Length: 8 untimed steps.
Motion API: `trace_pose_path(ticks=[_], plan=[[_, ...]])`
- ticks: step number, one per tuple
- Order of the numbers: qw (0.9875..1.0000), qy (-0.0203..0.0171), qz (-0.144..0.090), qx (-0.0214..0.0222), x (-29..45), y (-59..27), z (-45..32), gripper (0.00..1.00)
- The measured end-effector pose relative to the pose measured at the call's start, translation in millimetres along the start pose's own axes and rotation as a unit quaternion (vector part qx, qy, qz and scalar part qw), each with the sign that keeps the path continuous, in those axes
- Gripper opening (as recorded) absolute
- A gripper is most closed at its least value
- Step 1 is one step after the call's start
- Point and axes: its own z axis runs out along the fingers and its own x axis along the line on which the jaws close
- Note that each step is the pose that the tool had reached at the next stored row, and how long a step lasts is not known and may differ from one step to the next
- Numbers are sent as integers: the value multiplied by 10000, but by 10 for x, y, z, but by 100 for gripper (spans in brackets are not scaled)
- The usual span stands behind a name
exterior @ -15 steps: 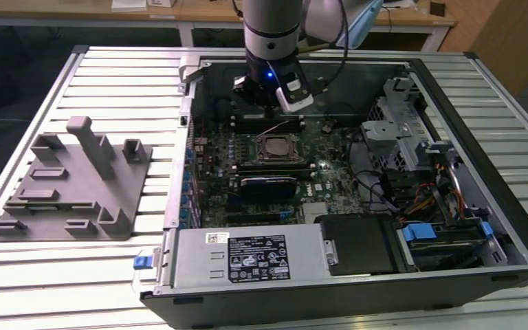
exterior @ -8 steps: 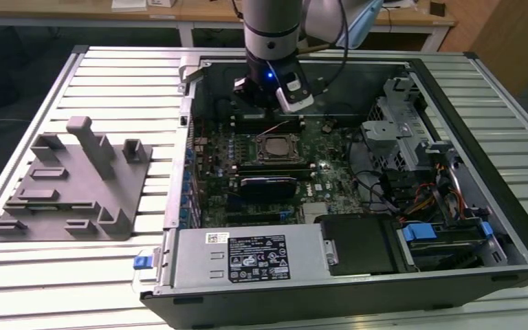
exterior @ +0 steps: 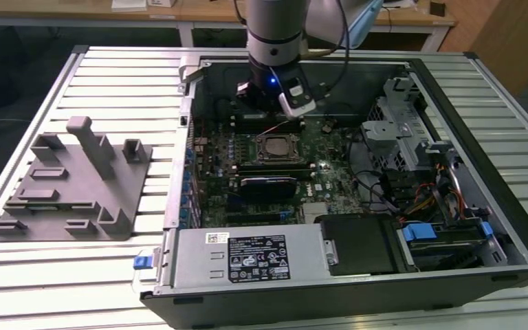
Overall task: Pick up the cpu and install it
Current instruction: 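Install the first cpu locking lever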
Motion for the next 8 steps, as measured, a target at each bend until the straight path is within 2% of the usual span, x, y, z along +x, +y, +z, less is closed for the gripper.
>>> trace_pose_path(ticks=[8], plan=[[10000,-5,-1,37,-49,0,33,11]])
